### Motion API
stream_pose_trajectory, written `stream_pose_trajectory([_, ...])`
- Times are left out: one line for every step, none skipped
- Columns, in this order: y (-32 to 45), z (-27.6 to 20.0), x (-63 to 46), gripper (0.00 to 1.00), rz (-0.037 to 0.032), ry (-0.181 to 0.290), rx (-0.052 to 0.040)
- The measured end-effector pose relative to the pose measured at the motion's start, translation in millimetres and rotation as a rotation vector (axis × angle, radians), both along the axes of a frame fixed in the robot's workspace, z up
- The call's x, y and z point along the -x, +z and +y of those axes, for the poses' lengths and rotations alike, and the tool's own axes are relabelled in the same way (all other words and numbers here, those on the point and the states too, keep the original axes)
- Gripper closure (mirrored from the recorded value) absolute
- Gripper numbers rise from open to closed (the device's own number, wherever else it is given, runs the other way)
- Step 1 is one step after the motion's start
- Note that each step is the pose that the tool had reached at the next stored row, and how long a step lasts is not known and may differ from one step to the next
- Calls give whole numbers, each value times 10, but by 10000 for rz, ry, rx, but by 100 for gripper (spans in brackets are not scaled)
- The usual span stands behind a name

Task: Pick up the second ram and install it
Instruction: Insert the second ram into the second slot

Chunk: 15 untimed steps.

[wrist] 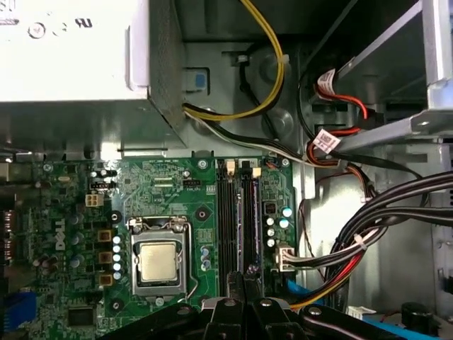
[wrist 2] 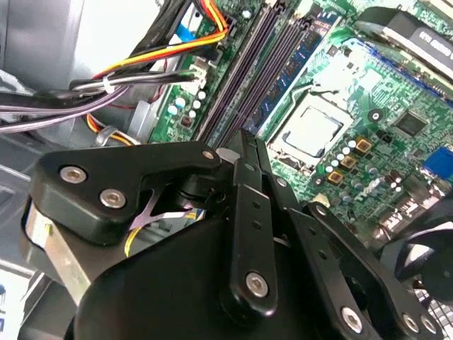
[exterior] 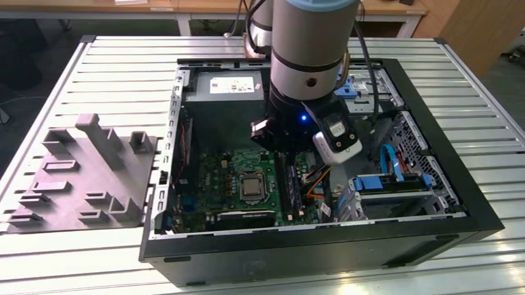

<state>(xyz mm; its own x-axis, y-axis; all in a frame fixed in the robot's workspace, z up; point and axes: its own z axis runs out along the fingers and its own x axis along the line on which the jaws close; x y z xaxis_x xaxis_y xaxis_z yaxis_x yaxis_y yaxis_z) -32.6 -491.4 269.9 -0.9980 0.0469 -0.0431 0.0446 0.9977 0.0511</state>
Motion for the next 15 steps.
stream_pose_trajectory([-12,-6,0,89,1,-19,0])
stream_pose_trajectory([-19,-9,0,89,0,-29,-1])
stream_pose_trajectory([-19,-9,-1,89,0,-28,-1])
stream_pose_trajectory([-19,-9,-2,89,0,-28,-1])
stream_pose_trajectory([-19,-9,-1,89,0,-29,-1])
stream_pose_trajectory([-19,-9,-2,89,0,-29,-1])
stream_pose_trajectory([-20,-10,-3,89,0,-28,-2])
stream_pose_trajectory([-24,-10,-7,89,-1,-10,-9])
stream_pose_trajectory([-28,-10,-9,89,0,27,-17])
stream_pose_trajectory([-33,-10,-8,89,0,80,-29])
stream_pose_trajectory([-38,-10,-8,89,0,133,-47])
stream_pose_trajectory([-45,-9,-8,89,0,177,-66])
stream_pose_trajectory([-55,-9,-9,89,-2,213,-84])
stream_pose_trajectory([-69,-9,-10,89,-2,232,-93])
stream_pose_trajectory([-86,-9,-9,89,0,234,-97])
